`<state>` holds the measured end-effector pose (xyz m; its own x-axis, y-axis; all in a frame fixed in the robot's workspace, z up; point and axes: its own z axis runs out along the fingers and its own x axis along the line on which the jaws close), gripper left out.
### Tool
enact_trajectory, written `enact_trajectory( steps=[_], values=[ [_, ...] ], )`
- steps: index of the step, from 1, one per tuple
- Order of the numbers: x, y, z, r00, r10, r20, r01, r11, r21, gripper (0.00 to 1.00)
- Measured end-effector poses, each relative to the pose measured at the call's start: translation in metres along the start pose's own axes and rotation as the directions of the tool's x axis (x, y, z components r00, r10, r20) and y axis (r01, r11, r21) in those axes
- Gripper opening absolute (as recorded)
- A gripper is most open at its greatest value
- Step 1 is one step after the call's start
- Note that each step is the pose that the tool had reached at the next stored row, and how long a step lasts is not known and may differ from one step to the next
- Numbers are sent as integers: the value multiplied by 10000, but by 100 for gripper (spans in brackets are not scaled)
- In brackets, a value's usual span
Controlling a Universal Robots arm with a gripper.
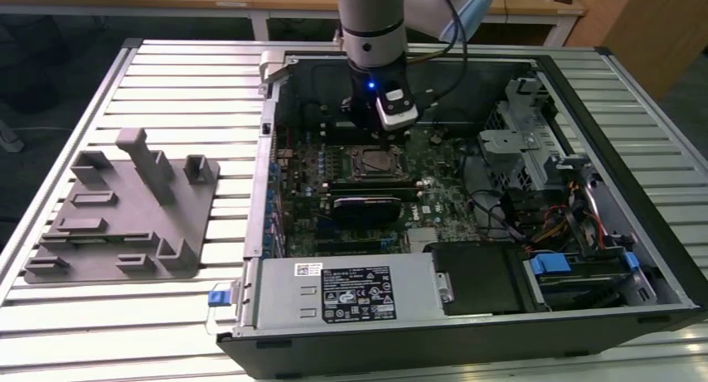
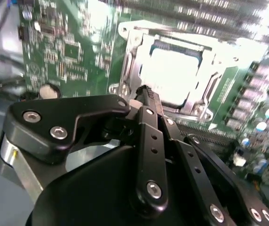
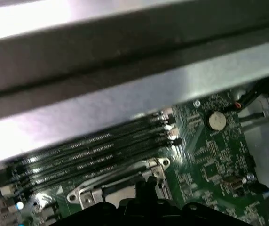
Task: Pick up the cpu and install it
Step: 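Install the first cpu locking lever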
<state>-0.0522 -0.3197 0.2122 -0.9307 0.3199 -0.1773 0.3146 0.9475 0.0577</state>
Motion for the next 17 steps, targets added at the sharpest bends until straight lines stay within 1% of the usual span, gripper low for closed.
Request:
enact_trajectory(
  steps=[2, 3, 4, 5, 8, 9, 10, 12, 14, 15, 17],
  values=[
    [-8, 2, 1, 10000, -47, 39, 46, 9997, 248, 11],
    [-11, 3, 2, 10000, -74, 45, 72, 9993, 374, 11],
    [-13, 4, 4, 10000, -94, 25, 93, 9990, 433, 11],
    [-14, 4, 4, 9999, -104, 12, 103, 9989, 451, 11],
    [-13, 4, 4, 9999, -106, 11, 106, 9989, 454, 11],
    [-14, 5, 4, 9999, -108, -12, 109, 9989, 462, 11],
    [-15, 6, 6, 9999, -108, -130, 114, 9987, 498, 11],
    [-21, 7, 11, 9989, -104, -467, 132, 9981, 608, 11],
    [-26, 9, 16, 9968, -99, -799, 156, 9973, 714, 11],
    [-27, 9, 16, 9962, -97, -861, 161, 9972, 734, 11],
    [-26, 9, 15, 9962, -95, -862, 159, 9972, 736, 11]
  ],
)
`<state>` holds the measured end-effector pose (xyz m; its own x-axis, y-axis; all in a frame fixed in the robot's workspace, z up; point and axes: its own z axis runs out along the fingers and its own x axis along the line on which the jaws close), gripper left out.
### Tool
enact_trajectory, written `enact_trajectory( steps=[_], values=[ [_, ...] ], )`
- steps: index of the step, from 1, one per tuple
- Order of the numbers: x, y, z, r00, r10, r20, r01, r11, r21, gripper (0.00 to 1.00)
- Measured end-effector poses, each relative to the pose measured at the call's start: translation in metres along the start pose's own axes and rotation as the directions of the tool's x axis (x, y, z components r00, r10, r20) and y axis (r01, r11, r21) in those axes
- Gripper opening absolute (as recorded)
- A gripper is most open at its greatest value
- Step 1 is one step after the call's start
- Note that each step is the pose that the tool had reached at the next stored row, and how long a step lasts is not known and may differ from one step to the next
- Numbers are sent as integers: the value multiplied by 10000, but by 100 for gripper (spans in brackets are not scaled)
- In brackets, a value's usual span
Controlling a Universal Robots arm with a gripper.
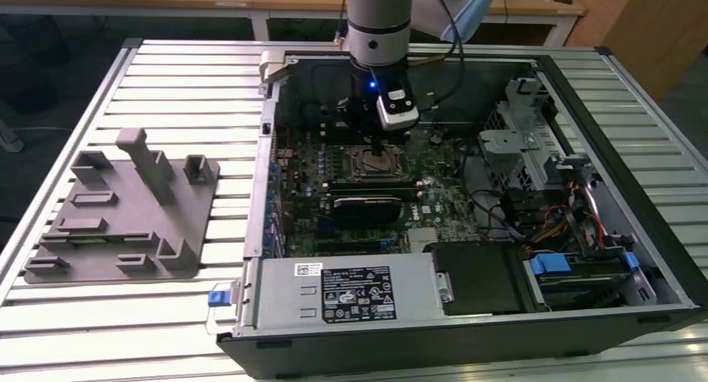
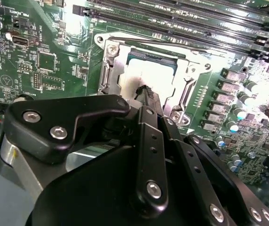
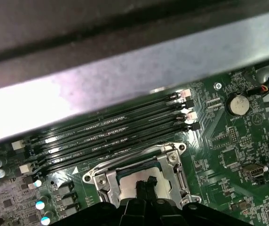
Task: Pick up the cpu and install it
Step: 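Install the first cpu locking lever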
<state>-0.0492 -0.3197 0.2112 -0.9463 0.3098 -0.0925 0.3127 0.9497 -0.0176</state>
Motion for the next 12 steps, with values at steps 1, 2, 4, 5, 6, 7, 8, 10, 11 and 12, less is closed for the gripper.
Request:
enact_trajectory(
  steps=[1, 2, 4, 5, 6, 7, 8, 10, 11, 12],
  values=[
    [0, 0, 0, 10000, 0, 0, 0, 10000, 0, 11],
    [0, 0, 0, 10000, 0, -1, 0, 10000, -1, 11],
    [-1, 0, -6, 10000, 0, -1, 0, 10000, 0, 11],
    [-2, 0, -21, 10000, 0, 0, 0, 10000, -2, 11],
    [-4, 0, -40, 10000, 0, 0, 0, 10000, -1, 11],
    [-6, -1, -63, 10000, 0, 0, 0, 10000, -3, 11],
    [-8, -1, -90, 10000, 0, 0, 0, 10000, -2, 11],
    [-14, -2, -150, 10000, 1, 0, -1, 10000, -4, 11],
    [-17, -3, -179, 10000, 0, -1, 0, 10000, -1, 11],
    [-19, -3, -204, 10000, 0, 0, 0, 10000, -3, 11]
  ],
)
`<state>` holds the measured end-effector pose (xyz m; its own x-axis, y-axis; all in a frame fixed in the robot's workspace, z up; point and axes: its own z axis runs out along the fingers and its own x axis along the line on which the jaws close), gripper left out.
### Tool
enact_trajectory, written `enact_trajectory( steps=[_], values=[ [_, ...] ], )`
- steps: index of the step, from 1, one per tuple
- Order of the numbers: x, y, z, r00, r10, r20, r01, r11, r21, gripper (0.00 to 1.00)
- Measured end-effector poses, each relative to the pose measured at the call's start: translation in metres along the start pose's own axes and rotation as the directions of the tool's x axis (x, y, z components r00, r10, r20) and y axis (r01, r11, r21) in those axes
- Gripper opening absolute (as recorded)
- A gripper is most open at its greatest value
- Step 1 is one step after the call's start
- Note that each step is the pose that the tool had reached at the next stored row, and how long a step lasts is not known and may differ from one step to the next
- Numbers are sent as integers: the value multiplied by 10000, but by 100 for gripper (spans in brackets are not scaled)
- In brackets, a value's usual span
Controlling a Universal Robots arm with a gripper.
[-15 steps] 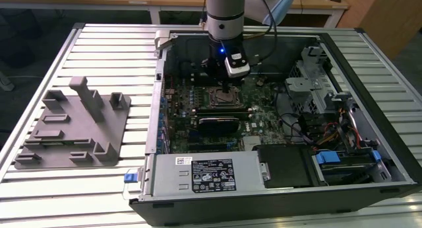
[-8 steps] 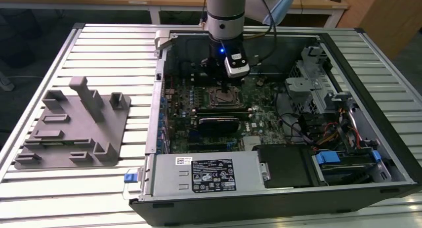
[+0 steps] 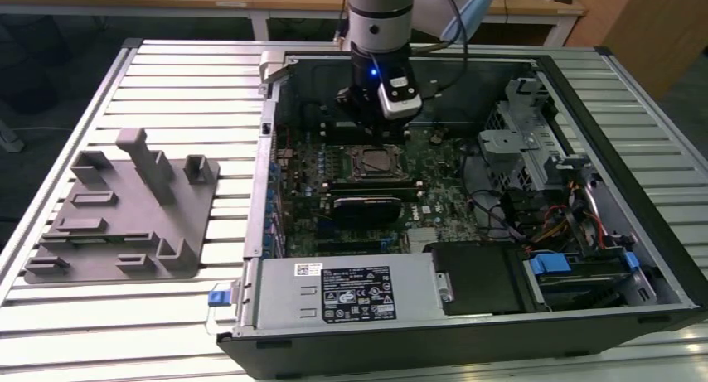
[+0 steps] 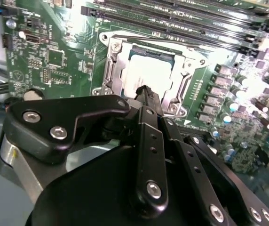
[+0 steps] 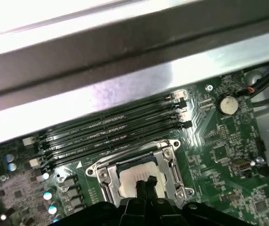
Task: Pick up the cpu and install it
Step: 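Install the first cpu locking lever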
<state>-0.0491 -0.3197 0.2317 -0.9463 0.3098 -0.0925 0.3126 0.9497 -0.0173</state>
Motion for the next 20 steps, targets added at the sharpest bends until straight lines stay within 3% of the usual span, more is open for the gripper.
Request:
enact_trajectory(
  steps=[4, 14, 20],
  values=[
    [-10, -1, -42, 10000, 0, -7, 0, 10000, -20, 11],
    [-85, -108, -37, 10000, 6, -28, -6, 10000, -68, 11],
    [-89, -118, -37, 10000, 9, -40, -9, 9999, -101, 11]
  ],
)
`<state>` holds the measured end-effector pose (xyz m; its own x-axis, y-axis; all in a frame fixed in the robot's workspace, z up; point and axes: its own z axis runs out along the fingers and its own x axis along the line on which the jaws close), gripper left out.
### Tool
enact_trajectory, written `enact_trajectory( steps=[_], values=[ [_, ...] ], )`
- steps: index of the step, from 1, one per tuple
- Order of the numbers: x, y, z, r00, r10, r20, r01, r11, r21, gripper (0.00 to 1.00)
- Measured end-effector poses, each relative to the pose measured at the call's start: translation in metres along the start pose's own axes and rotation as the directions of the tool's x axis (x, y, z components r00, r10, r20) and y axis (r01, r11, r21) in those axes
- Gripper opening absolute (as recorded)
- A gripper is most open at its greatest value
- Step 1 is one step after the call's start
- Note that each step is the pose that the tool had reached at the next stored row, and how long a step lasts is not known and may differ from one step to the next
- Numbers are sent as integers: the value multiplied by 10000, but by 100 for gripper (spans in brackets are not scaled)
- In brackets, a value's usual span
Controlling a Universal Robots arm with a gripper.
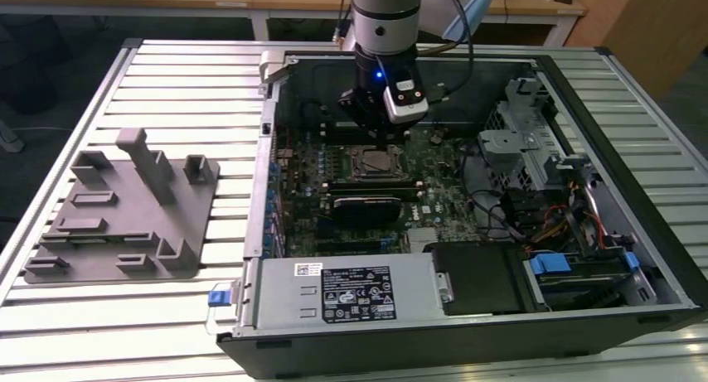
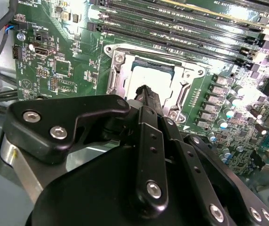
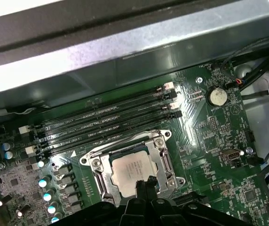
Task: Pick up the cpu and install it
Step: 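Install the first cpu locking lever, then install the second cpu locking lever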
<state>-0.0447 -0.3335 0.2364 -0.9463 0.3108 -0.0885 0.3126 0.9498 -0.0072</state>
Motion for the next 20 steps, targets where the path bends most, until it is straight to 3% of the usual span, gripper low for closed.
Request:
enact_trajectory(
  steps=[14, 20],
  values=[
    [0, -1, -2, 10000, 1, -3, -1, 10000, -11, 11],
    [-5, 0, -58, 10000, 1, -3, -1, 10000, -13, 11]
  ],
)
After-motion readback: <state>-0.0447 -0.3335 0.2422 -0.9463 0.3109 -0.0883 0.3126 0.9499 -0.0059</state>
